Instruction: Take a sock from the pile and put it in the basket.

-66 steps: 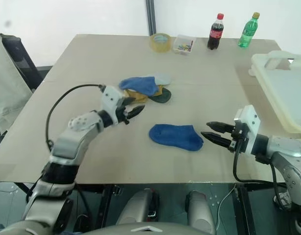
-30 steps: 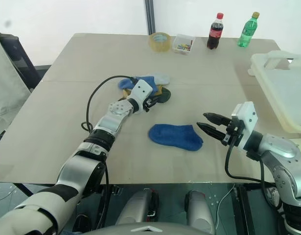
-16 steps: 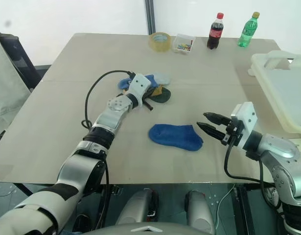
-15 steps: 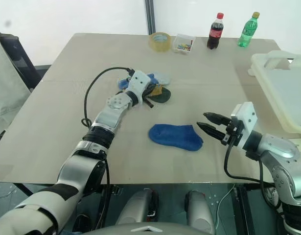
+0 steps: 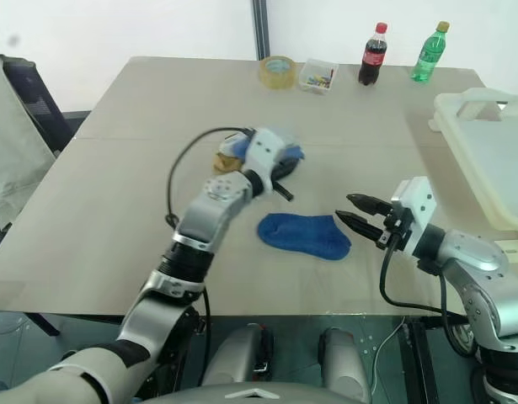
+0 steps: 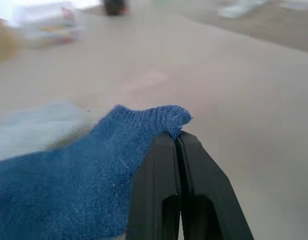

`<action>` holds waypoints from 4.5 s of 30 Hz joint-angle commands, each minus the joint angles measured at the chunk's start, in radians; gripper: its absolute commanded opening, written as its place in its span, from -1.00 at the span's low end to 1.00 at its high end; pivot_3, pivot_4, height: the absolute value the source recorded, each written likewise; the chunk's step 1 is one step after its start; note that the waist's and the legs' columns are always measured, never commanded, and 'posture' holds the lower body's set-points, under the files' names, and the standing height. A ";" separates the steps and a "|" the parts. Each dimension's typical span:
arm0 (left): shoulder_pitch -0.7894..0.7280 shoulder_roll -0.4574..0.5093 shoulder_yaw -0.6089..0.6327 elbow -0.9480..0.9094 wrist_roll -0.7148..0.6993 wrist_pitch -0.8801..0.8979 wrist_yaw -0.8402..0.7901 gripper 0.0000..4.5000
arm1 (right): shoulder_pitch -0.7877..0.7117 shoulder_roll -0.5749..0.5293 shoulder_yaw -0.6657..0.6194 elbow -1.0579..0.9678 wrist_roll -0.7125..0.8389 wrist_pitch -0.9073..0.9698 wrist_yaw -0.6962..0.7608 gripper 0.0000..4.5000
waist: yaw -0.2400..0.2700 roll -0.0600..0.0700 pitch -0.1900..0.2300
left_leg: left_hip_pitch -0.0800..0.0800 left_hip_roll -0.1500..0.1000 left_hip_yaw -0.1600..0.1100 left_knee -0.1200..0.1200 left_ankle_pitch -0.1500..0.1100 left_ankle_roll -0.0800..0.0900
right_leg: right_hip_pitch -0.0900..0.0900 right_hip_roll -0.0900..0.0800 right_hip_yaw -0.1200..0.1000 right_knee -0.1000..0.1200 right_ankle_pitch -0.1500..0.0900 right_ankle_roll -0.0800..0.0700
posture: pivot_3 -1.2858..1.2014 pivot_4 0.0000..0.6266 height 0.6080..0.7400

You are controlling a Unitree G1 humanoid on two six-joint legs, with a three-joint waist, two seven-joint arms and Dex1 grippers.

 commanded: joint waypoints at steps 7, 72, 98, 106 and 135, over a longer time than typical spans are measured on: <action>0.010 -0.075 -0.016 -0.087 -0.034 0.061 0.043 -0.08 | -0.027 -0.020 -0.006 0.033 -0.008 -0.031 0.039 -0.18 | -0.004 0.000 0.000 | 0.002 0.002 0.000 0.000 0.000 0.000 | 0.000 0.002 0.001 0.001 0.000 0.000 | 0.03 -0.52 1.00; -0.006 0.246 0.246 0.136 -0.169 0.117 0.076 0.64 | -0.388 0.323 0.122 0.498 -0.230 0.292 -0.345 0.99 | -0.007 0.002 -0.001 | 0.003 0.000 0.000 -0.001 0.003 -0.004 | 0.000 0.002 0.000 0.003 0.000 -0.001 | 0.03 -0.52 1.00; -0.026 0.178 0.199 0.122 -0.167 0.128 0.037 0.64 | -0.386 0.342 0.126 0.513 -0.252 0.282 -0.355 -0.98 | -0.006 0.002 -0.001 | 0.003 0.000 0.000 -0.002 0.002 -0.004 | 0.000 0.002 0.000 0.002 0.000 -0.001 | 0.03 -0.52 1.00; -0.096 0.251 0.240 0.348 -0.071 -0.087 0.135 0.64 | -0.361 0.310 0.116 0.488 -0.248 0.282 -0.335 -0.98 | -0.007 0.002 -0.001 | 0.003 -0.001 0.000 -0.002 0.002 -0.004 | 0.000 0.002 0.000 0.002 0.000 -0.001 | 0.03 -0.52 1.00; 0.067 0.237 0.067 -0.130 -0.168 0.317 -0.003 0.64 | -0.338 0.278 0.128 0.490 -0.285 0.226 -0.331 -0.98 | -0.026 0.002 -0.001 | 0.002 0.001 -0.001 -0.003 0.002 -0.004 | 0.000 0.001 0.000 0.002 0.000 -0.001 | 0.03 -0.52 1.00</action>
